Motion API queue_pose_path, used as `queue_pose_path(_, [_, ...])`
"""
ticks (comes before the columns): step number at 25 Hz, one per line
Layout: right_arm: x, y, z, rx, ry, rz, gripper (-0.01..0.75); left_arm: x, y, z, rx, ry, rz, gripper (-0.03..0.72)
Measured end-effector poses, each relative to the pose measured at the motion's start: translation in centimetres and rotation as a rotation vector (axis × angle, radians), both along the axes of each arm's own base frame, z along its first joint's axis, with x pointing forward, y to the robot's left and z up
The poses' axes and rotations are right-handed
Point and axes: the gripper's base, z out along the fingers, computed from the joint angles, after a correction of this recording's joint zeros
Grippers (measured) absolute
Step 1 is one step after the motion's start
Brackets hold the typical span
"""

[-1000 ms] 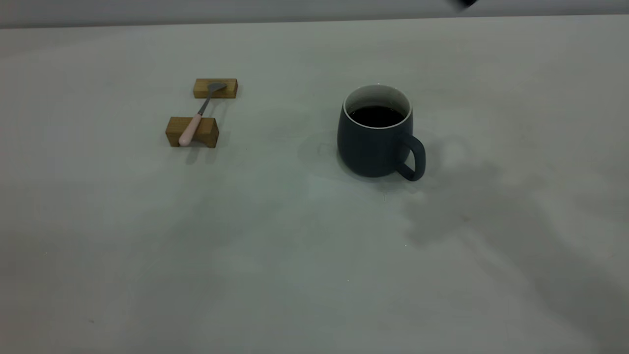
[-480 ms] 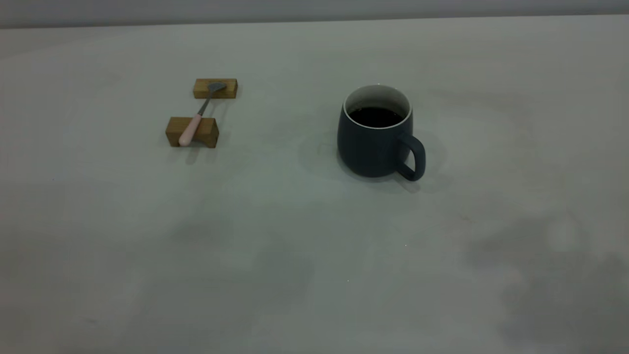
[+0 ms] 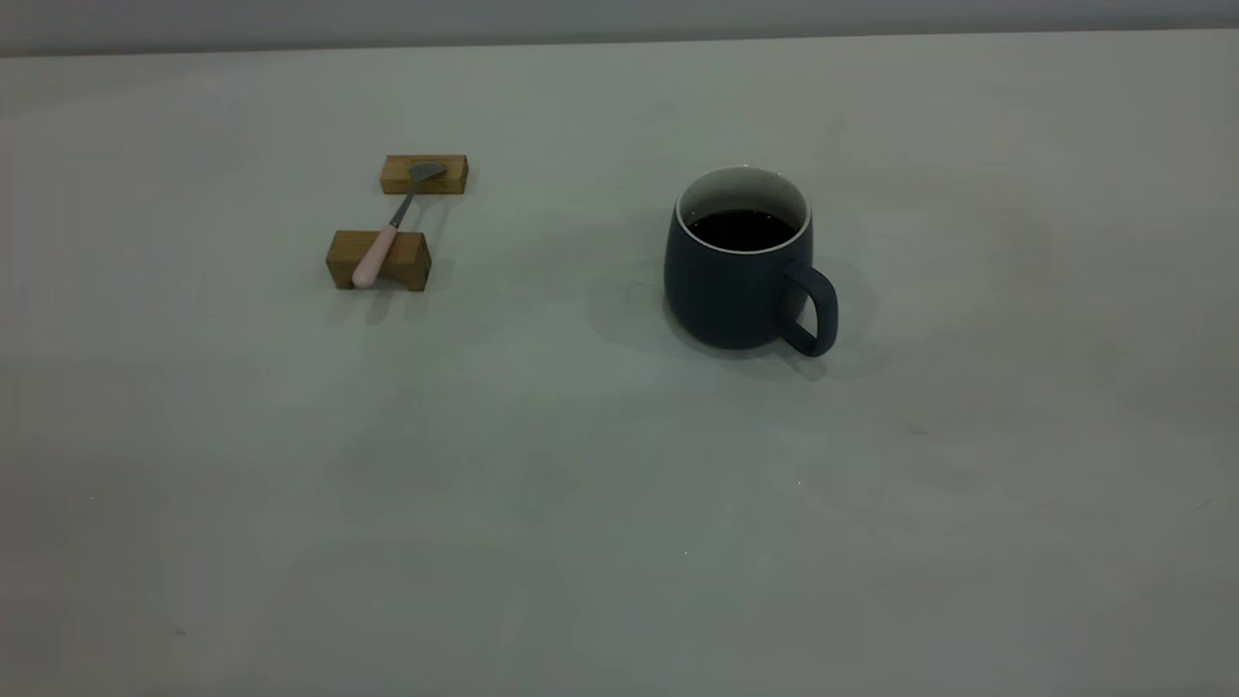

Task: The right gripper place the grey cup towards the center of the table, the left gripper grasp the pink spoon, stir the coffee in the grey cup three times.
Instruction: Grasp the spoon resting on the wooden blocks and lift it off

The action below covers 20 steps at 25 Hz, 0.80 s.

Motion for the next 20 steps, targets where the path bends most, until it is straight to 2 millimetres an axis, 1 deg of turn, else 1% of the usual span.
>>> queue_pose_path(2, [-1.3, -0.5, -0.7, 0.019, -0.08, -0.051, 0.645, 0.0, 0.0, 0.0, 0.0, 0.0, 0.0, 0.394])
queue_pose_path(4, [-2.1, -0.7, -1.4, 0.032, -0.141, -0.105, 0.641, 0.0, 0.0, 0.0, 0.0, 0.0, 0.0, 0.394])
queue_pose_path(9, [-3.5, -1.1, -2.4, 0.041, -0.225, -0.186, 0.633, 0.0, 0.0, 0.0, 0.0, 0.0, 0.0, 0.394])
queue_pose_path(14, [-4.5, -1.3, -2.5, 0.052, -0.287, -0.217, 0.632, 0.0, 0.0, 0.0, 0.0, 0.0, 0.0, 0.394])
queue_pose_path(20, [-4.7, -1.3, -2.5, 0.047, -0.286, -0.219, 0.627, 0.0, 0.0, 0.0, 0.0, 0.0, 0.0, 0.394])
